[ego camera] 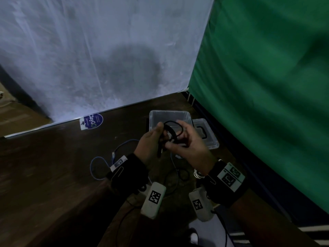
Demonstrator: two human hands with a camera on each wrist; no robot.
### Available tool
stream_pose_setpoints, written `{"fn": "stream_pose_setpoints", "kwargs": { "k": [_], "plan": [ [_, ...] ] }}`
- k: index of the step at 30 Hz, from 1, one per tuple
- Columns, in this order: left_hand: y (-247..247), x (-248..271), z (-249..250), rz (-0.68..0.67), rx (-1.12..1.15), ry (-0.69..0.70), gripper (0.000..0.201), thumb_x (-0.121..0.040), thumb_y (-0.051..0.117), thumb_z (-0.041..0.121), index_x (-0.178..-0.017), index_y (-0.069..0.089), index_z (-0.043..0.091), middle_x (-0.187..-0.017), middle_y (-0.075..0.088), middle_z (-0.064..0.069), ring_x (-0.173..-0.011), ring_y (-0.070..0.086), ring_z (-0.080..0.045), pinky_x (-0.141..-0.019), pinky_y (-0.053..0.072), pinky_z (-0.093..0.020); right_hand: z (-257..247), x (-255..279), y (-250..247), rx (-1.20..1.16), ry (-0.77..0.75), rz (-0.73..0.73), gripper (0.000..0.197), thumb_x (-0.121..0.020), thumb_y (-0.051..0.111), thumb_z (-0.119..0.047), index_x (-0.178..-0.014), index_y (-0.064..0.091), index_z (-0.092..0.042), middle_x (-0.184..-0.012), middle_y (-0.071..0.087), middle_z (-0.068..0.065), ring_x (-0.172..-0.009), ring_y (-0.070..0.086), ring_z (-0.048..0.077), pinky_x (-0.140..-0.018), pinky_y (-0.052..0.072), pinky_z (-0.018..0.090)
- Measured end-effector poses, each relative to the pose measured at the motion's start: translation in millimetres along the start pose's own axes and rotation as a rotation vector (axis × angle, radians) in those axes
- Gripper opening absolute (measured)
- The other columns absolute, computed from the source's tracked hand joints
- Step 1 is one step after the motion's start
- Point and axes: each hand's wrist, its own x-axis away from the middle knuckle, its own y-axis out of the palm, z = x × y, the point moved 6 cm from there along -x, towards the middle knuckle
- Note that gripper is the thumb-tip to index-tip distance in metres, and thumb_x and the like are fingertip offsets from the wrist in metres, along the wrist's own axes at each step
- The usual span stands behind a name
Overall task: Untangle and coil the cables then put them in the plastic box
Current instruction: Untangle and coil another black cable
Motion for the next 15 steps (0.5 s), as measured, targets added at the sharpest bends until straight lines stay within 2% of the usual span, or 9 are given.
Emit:
{"fn": "stream_pose_setpoints", "kwargs": {
  "k": [1,3,4,6,8,9,11,13,15],
  "plan": [
    [3,1,0,0.009,-0.026,0.022,0.041,-0.099,0.042,0.035,-0.072,0.063,0.013,-0.066,0.063,-0.002,-0.059,0.062,-0.014,-0.063,0.052,-0.029,3,0,3,0.036,0.013,-0.003,0.083,-0.064,0.084,-0.045,-0.135,0.041,-0.04,-0.12,0.065,0.0,-0.113,0.064,0.017,-0.096,0.054,0.039],
    [4,1,-3,0.014,-0.045,0.046,0.043,-0.101,0.039,0.032,-0.07,0.064,0.015,-0.059,0.063,0.001,-0.051,0.06,-0.01,-0.051,0.049,-0.021,2,1,7,0.045,-0.007,0.026,0.084,-0.061,0.084,-0.043,-0.133,0.044,-0.034,-0.121,0.066,0.0,-0.112,0.065,0.015,-0.095,0.055,0.038],
    [7,1,-4,-0.005,-0.052,0.048,0.045,-0.101,0.038,0.032,-0.071,0.068,0.017,-0.063,0.066,-0.001,-0.054,0.063,-0.011,-0.053,0.05,-0.021,1,1,6,0.013,-0.023,0.054,0.075,-0.065,0.083,-0.041,-0.129,0.048,-0.028,-0.118,0.068,0.002,-0.109,0.067,0.016,-0.094,0.056,0.04],
    [11,3,-7,-0.038,-0.04,0.04,0.041,-0.102,0.037,0.031,-0.088,0.071,0.014,-0.081,0.072,-0.007,-0.074,0.069,-0.017,-0.065,0.055,-0.026,-6,3,3,-0.078,-0.064,0.112,0.042,-0.081,0.076,-0.036,-0.113,0.057,-0.017,-0.103,0.072,0.007,-0.097,0.07,0.022,-0.086,0.058,0.042],
    [14,5,-9,-0.037,-0.042,0.043,0.037,-0.103,0.035,0.028,-0.096,0.066,0.007,-0.079,0.072,-0.004,-0.072,0.069,-0.013,-0.063,0.054,-0.024,-13,5,-2,-0.062,-0.106,0.143,0.02,-0.093,0.064,-0.031,-0.097,0.059,-0.012,-0.089,0.07,0.011,-0.085,0.07,0.024,-0.076,0.058,0.039],
    [14,5,-10,-0.022,-0.063,0.051,0.037,-0.103,0.035,0.028,-0.091,0.063,0.007,-0.071,0.07,0.001,-0.064,0.066,-0.009,-0.059,0.051,-0.022,-17,4,-6,0.021,-0.124,0.164,0.019,-0.095,0.061,-0.032,-0.091,0.06,-0.014,-0.083,0.068,0.009,-0.08,0.068,0.022,-0.072,0.057,0.039],
    [12,5,-13,-0.019,-0.153,0.08,0.037,-0.101,0.039,0.033,-0.081,0.059,0.01,-0.062,0.064,0.006,-0.057,0.06,-0.007,-0.061,0.047,-0.026,-20,2,-13,0.14,-0.155,0.188,0.019,-0.096,0.06,-0.033,-0.083,0.06,-0.019,-0.073,0.061,-0.003,-0.071,0.059,0.013,-0.067,0.051,0.036],
    [12,6,-13,-0.068,-0.236,0.093,0.03,-0.096,0.048,0.036,-0.081,0.061,0.013,-0.068,0.064,0.006,-0.065,0.061,-0.009,-0.069,0.047,-0.031,-22,-1,-18,0.12,-0.153,0.184,0.018,-0.096,0.06,-0.026,-0.079,0.062,-0.022,-0.069,0.056,-0.01,-0.069,0.054,0.008,-0.067,0.046,0.031],
    [15,7,-12,-0.164,-0.309,0.126,0.009,-0.092,0.06,0.027,-0.093,0.062,0.018,-0.081,0.068,0.007,-0.08,0.064,-0.01,-0.075,0.052,-0.033,-23,-4,-23,0.085,-0.135,0.185,0.017,-0.095,0.062,-0.022,-0.078,0.064,-0.023,-0.069,0.059,-0.008,-0.07,0.056,0.01,-0.069,0.046,0.03]
  ]
}}
